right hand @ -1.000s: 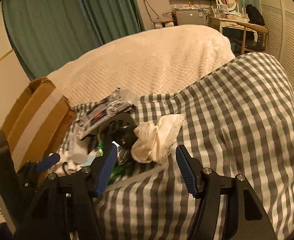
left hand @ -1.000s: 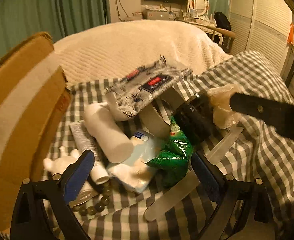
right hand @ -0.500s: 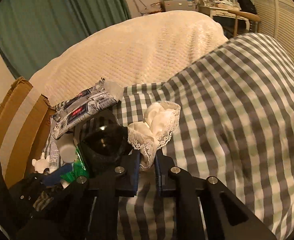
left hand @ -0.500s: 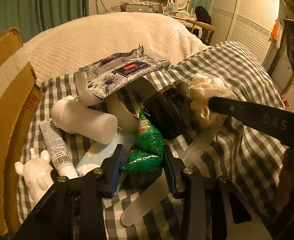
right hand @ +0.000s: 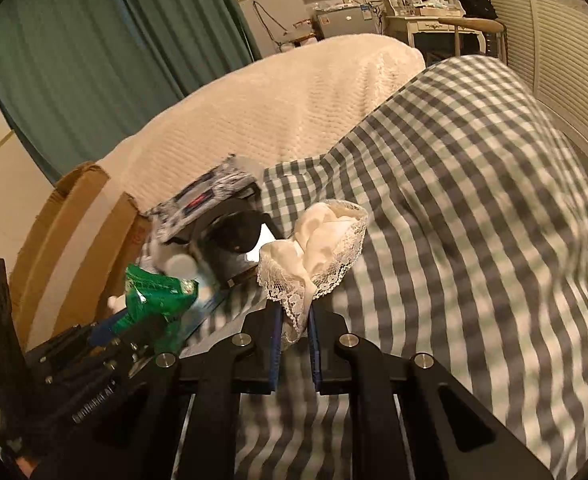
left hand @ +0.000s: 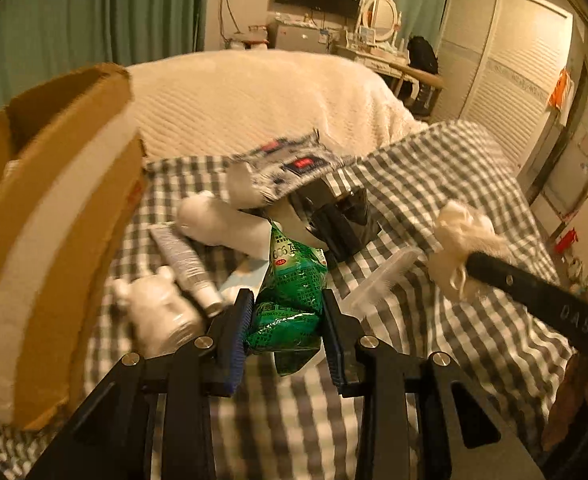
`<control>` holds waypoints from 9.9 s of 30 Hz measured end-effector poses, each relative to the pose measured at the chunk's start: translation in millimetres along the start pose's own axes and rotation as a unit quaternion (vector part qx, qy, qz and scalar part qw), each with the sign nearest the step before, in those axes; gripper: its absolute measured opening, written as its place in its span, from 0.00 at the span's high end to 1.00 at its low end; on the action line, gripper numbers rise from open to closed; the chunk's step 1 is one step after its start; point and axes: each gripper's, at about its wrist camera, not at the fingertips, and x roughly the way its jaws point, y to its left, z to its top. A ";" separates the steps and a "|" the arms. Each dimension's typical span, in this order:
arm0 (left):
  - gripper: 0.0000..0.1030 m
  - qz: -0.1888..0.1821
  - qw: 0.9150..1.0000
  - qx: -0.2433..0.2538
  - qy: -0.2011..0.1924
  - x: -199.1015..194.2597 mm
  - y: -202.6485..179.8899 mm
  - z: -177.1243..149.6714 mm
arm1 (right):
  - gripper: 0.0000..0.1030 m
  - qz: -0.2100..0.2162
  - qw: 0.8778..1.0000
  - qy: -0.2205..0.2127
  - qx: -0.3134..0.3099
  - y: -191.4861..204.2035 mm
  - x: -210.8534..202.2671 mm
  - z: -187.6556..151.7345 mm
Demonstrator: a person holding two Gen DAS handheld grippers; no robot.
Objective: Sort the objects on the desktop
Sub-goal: 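Grasp the green packet with the left tool while the right grasps the lace cloth, then carry the green packet and lace cloth into the cardboard box and release both, then move both tools back over the remaining clutter, then grasp the white figurine with the left tool while the right grasps the black round cup, then carry the figurine and black cup into the cardboard box and release both, then move both tools back over the remaining clutter, then grasp the bead bracelet with the left tool while the right grasps the blue floral tissue pack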
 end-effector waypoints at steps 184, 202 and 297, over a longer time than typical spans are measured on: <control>0.37 0.028 0.995 -0.094 0.024 58.7 84.3 -16.7 | 0.27 0.003 0.994 0.026 -0.103 41.1 98.8 35.3; 0.46 0.068 0.983 -0.171 0.001 52.5 84.2 -2.0 | 0.27 0.048 0.995 0.000 -0.087 41.9 60.2 25.2; 0.02 0.126 0.984 0.106 -0.067 -13.5 -21.6 -30.4 | 0.16 0.020 0.995 -0.065 -0.070 42.3 -24.0 22.9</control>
